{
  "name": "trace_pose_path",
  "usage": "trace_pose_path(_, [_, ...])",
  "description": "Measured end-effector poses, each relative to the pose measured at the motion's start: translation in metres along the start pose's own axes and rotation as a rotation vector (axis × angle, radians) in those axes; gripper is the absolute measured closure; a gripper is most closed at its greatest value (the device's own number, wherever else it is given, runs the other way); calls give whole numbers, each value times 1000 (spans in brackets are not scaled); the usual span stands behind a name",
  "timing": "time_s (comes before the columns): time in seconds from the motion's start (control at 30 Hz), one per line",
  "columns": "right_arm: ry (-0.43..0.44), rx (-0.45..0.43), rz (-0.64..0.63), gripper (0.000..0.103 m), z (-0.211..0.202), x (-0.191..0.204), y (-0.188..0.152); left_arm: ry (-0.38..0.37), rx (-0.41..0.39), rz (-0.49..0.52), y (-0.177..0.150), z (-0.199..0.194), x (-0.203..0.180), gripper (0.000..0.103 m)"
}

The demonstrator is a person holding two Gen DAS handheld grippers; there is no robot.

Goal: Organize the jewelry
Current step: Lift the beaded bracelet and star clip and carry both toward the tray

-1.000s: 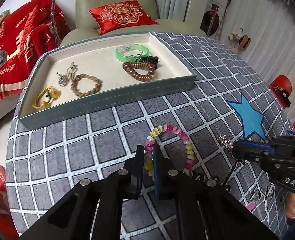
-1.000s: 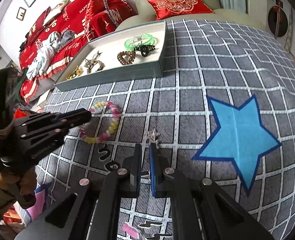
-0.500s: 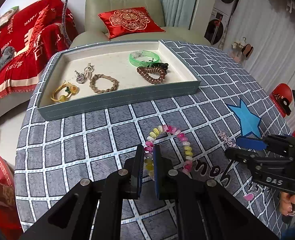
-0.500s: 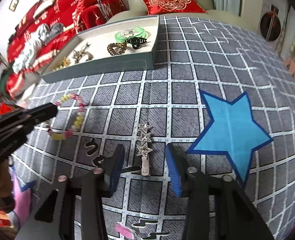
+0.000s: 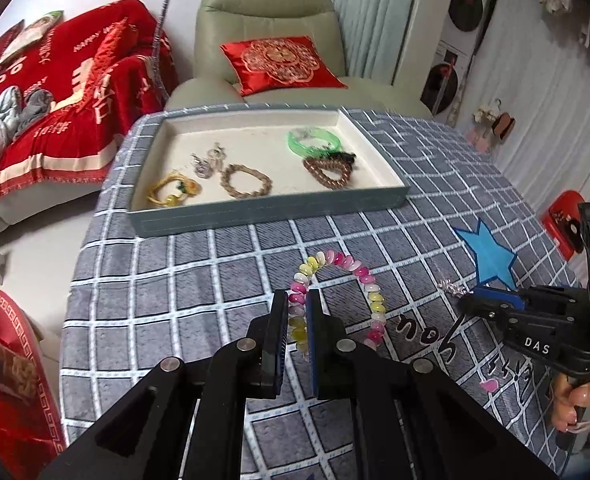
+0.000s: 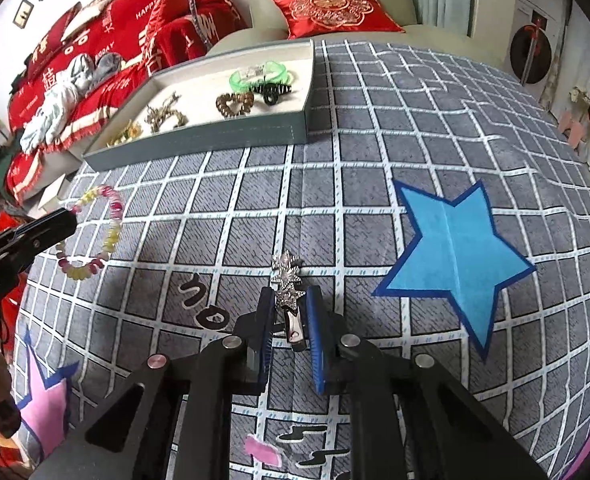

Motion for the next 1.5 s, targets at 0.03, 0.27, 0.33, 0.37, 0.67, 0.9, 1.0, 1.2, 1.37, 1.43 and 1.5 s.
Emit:
trace_pose_path(0.03, [3, -10, 3, 86, -3, 2, 2, 2, -8, -11, 1, -4, 3, 78])
trace_pose_path(0.27, [38, -45, 8, 86, -13, 20, 15, 28, -41, -49, 4, -22, 20, 78])
trace_pose_path(0.33, [43, -51, 3, 86, -13, 25, 18, 39, -47, -47, 5, -27, 23, 78])
trace_pose_path(0.37, [47, -55, 2, 86, -13, 28, 21, 45, -51, -45, 5, -29, 24, 78])
trace_pose_path(0.67, [85, -96, 23, 86, -15, 47, 54, 69, -82, -40, 17, -50, 32, 78])
trace_pose_path(0.9, [112, -104, 14, 86, -13, 60, 67, 63, -97, -44, 23, -55, 35, 78])
trace_pose_path(1.0, [122, -106, 8, 86, -12, 63, 70, 60, -92, -49, 23, -53, 36, 78])
trace_pose_path(1.2, [135, -118, 6, 86, -14, 65, 78, 59, -92, -56, 26, -53, 37, 78])
trace_pose_path(1.37, [144, -134, 3, 86, -15, 65, 86, 63, -97, -66, 33, -54, 41, 78])
trace_pose_path(1.43, [146, -138, 3, 86, -15, 65, 89, 68, -102, -71, 37, -54, 44, 78])
trace_pose_path(1.5, [150, -140, 5, 86, -16, 65, 91, 67, -104, -79, 40, -54, 47, 78])
Point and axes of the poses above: each gripper's, at about its wrist camera, not at the fingertips, and z roughly the way its jaws point, x to its left, y to its top, the point moved 6 cm from there along z, roughly the way its jaws point
